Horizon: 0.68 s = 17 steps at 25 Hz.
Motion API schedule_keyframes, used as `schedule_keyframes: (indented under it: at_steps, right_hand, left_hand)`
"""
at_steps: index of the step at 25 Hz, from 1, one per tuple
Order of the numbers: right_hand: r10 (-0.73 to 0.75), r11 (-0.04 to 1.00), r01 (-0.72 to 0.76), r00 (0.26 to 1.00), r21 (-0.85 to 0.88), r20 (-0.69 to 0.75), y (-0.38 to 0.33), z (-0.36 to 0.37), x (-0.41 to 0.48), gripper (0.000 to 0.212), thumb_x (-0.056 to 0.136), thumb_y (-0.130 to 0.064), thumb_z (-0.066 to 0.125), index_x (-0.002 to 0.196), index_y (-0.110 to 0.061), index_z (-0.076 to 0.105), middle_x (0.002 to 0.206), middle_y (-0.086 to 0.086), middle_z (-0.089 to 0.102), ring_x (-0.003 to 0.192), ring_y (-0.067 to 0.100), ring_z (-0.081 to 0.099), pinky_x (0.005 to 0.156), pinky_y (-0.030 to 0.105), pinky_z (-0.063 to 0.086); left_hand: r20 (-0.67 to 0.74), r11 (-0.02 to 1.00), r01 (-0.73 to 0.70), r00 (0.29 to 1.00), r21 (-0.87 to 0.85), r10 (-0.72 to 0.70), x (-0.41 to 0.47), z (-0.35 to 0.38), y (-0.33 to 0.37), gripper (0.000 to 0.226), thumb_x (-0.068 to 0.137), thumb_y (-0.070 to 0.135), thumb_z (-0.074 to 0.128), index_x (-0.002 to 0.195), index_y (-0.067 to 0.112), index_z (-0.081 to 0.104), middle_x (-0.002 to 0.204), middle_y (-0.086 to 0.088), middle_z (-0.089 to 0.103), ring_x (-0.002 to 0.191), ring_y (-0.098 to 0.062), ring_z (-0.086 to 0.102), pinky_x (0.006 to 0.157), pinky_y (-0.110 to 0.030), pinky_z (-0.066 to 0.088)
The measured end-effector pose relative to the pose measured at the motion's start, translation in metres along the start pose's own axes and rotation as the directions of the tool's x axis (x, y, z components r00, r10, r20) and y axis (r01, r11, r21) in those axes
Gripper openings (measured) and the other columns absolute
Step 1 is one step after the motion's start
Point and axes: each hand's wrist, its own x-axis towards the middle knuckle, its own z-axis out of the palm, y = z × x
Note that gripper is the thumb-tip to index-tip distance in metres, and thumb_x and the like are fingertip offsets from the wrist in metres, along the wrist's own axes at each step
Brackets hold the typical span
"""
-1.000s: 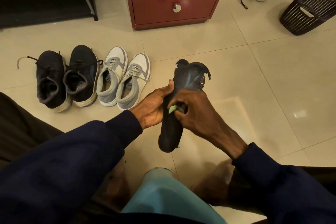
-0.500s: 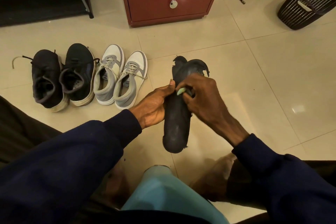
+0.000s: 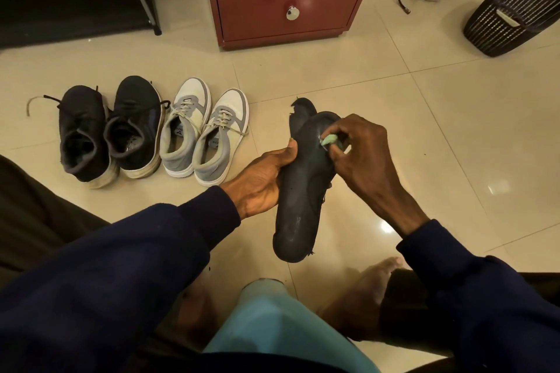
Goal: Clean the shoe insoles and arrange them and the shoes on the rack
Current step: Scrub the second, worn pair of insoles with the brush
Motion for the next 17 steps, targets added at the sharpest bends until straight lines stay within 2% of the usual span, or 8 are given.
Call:
schedule_keyframes:
  at_steps: [2,4,5,8,10,14,15,17]
  right_hand:
    - [-0.028,0.999,0.023,0.993,0.043,0.117,-0.010,0.000,-0.005,0.019,0.079,0.000,0.072,0.087,-0.017,0.075,0.087,-0.005,0.069,0.076,0.005,0.062,0.068,0.019,0.053]
    - [-0.093,0.992,0.060,0.938,0.108,0.334,-0.026,0.002,-0.012,0.019,0.079,0.000,0.072,0.086,-0.018,0.077,0.084,-0.008,0.071,0.076,0.003,0.063,0.068,0.016,0.053]
    - [-0.112,0.991,0.076,0.923,0.109,0.369,-0.027,0.003,-0.012,0.019,0.079,0.001,0.072,0.085,-0.017,0.077,0.084,-0.008,0.071,0.075,0.004,0.064,0.069,0.017,0.053]
    - [-0.020,0.999,0.025,0.986,-0.026,0.167,-0.006,-0.001,-0.002,0.015,0.078,-0.001,0.075,0.084,-0.015,0.075,0.084,-0.003,0.070,0.073,0.006,0.061,0.072,0.030,0.058]
    - [0.021,0.997,-0.016,0.997,-0.074,0.074,-0.002,-0.003,-0.004,0.017,0.077,-0.002,0.074,0.084,-0.017,0.075,0.084,-0.004,0.069,0.072,0.007,0.061,0.071,0.033,0.057]
    - [-0.098,0.989,0.054,0.937,0.139,0.334,-0.033,0.007,-0.018,0.017,0.079,-0.003,0.074,0.086,-0.017,0.078,0.083,-0.008,0.072,0.074,0.001,0.064,0.069,0.015,0.053]
    - [-0.102,0.990,0.064,0.938,0.124,0.330,-0.030,0.008,-0.016,0.016,0.079,-0.003,0.075,0.086,-0.017,0.078,0.083,-0.007,0.072,0.074,0.001,0.064,0.070,0.015,0.053]
    - [-0.036,0.999,0.031,0.979,0.025,0.202,-0.014,0.006,-0.007,0.017,0.077,-0.003,0.077,0.085,-0.018,0.077,0.084,-0.004,0.072,0.074,0.006,0.064,0.072,0.024,0.056]
  left_hand:
    - [-0.023,1.000,-0.008,1.000,0.007,0.008,-0.001,-0.002,0.001,0.049,0.109,0.038,0.042,0.137,0.000,0.057,0.127,-0.025,0.067,0.109,-0.038,0.069,0.095,-0.050,0.058]
    - [-0.068,1.000,-0.019,0.997,0.004,0.019,-0.001,-0.004,0.000,0.043,0.108,0.037,0.045,0.126,0.002,0.063,0.119,-0.021,0.069,0.101,-0.032,0.072,0.089,-0.047,0.061]
    - [-0.083,1.000,-0.025,0.996,0.004,0.025,0.000,-0.005,-0.002,0.042,0.108,0.037,0.046,0.124,0.003,0.064,0.119,-0.021,0.069,0.101,-0.032,0.072,0.090,-0.046,0.061]
    - [-0.049,1.000,-0.010,0.999,0.017,0.011,0.003,-0.004,-0.002,0.050,0.109,0.038,0.044,0.138,-0.001,0.056,0.133,-0.027,0.063,0.115,-0.042,0.066,0.102,-0.053,0.054]
    - [-0.042,1.000,-0.004,0.999,0.020,0.005,0.003,-0.003,-0.002,0.053,0.109,0.039,0.042,0.143,0.000,0.052,0.135,-0.028,0.062,0.116,-0.044,0.064,0.103,-0.055,0.053]
    - [-0.112,0.999,-0.032,0.993,0.017,0.034,0.003,-0.005,-0.001,0.046,0.107,0.039,0.048,0.130,0.001,0.061,0.122,-0.022,0.067,0.104,-0.031,0.070,0.099,-0.047,0.057]
    - [-0.118,0.999,-0.033,0.992,0.018,0.035,0.003,-0.006,-0.002,0.047,0.106,0.039,0.049,0.131,0.000,0.061,0.126,-0.023,0.066,0.108,-0.033,0.068,0.103,-0.049,0.054]
    - [-0.091,1.000,-0.024,0.996,0.004,0.024,0.005,-0.008,-0.003,0.054,0.107,0.040,0.047,0.142,-0.001,0.053,0.140,-0.026,0.059,0.122,-0.040,0.062,0.113,-0.057,0.044]
